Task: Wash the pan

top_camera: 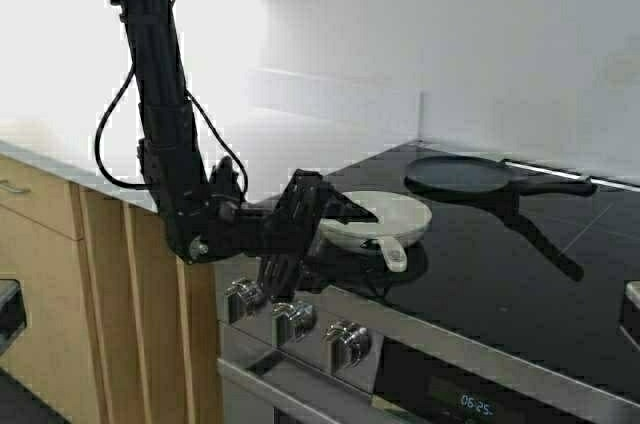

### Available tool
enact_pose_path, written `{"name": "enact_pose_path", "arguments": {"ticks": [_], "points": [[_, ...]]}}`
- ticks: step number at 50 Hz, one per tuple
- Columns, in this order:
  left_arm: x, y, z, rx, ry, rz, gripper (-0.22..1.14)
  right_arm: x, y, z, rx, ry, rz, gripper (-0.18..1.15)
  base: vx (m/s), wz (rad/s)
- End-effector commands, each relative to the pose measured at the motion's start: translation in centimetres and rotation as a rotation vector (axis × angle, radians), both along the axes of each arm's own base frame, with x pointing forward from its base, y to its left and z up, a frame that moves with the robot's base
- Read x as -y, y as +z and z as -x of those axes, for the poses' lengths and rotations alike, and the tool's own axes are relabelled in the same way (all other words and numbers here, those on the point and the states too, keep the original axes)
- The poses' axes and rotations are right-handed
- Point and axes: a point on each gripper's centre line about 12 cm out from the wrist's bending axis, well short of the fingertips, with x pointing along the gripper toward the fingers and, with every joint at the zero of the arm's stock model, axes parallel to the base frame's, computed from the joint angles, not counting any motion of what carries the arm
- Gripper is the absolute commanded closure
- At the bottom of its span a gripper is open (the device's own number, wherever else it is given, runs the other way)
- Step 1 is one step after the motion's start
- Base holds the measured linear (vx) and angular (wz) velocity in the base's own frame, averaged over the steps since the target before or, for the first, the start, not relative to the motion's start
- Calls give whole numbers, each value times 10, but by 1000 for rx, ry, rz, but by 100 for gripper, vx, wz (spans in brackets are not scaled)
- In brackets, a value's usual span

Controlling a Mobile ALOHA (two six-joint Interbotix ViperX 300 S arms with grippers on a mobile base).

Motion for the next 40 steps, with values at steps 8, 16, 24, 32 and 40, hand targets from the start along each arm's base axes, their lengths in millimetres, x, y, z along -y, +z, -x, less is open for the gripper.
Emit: {"name": "enact_pose_path", "arguments": {"ticks": [8,16,24,32,40], "points": [[33,8,-5,34,-30,44,-7,0,7,-2,17,2,3,91,0,0],[45,5,-9,18,-23,65,-7,0,6,-2,14,2,0,91,0,0],[52,2,-15,11,1,92,-7,0,6,-2,12,2,0,91,0,0],[57,3,-23,7,13,111,-7,0,6,-2,15,2,0,91,0,0],[61,3,-29,8,17,112,-7,0,6,-2,15,2,0,91,0,0]]}}
